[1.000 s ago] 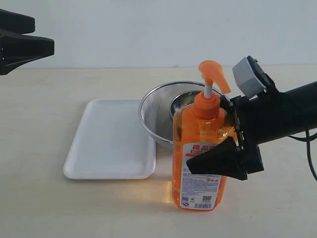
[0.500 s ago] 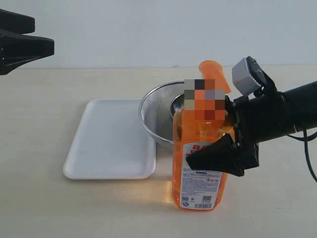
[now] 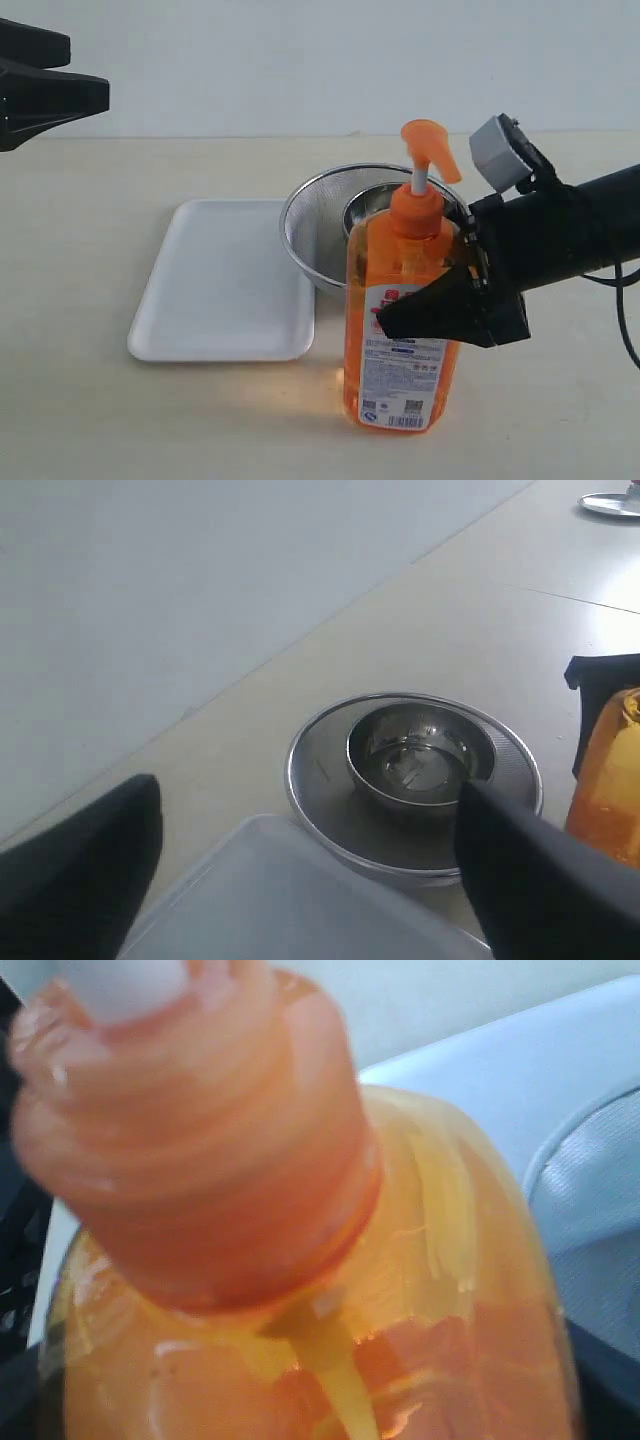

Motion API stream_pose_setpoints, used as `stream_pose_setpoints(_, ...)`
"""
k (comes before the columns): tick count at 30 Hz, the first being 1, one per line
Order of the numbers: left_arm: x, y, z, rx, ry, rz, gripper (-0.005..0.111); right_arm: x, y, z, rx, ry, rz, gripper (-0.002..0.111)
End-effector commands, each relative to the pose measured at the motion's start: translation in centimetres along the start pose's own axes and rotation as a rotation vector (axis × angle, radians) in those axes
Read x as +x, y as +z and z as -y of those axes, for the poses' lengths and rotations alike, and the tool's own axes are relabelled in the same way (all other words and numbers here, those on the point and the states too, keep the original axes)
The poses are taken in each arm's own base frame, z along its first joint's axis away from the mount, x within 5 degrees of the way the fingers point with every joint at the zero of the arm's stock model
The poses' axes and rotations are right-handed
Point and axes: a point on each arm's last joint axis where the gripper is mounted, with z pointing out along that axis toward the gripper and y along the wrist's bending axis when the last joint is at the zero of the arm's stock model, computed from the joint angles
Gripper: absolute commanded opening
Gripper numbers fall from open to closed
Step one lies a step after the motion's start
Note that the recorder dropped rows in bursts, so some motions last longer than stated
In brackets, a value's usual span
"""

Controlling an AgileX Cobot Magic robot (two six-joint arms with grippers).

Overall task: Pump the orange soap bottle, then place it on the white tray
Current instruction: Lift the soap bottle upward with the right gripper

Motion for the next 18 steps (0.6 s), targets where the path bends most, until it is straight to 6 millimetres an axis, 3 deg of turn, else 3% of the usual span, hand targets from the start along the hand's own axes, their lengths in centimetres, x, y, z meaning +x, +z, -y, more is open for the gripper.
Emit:
stream_pose_setpoints(1,-0.02,-0.16,0.06,-0.007,0.003,0.0,0.074,-0.01,-0.08,-1.03,-0.116,-0.018,-0.007,0.009)
stream_pose_setpoints(2,-0.02,-0.16,0.06,-0.007,0.003,0.0,0.074,0.05,-0.08,-1.06,-0.119,-0.021,-0.013,0.0)
stream_pose_setpoints(18,-0.02,-0.16,0.06,-0.007,0.003,0.0,0.074,0.17,-0.09,-1.1,-0.124,-0.02,-0.027,0.0)
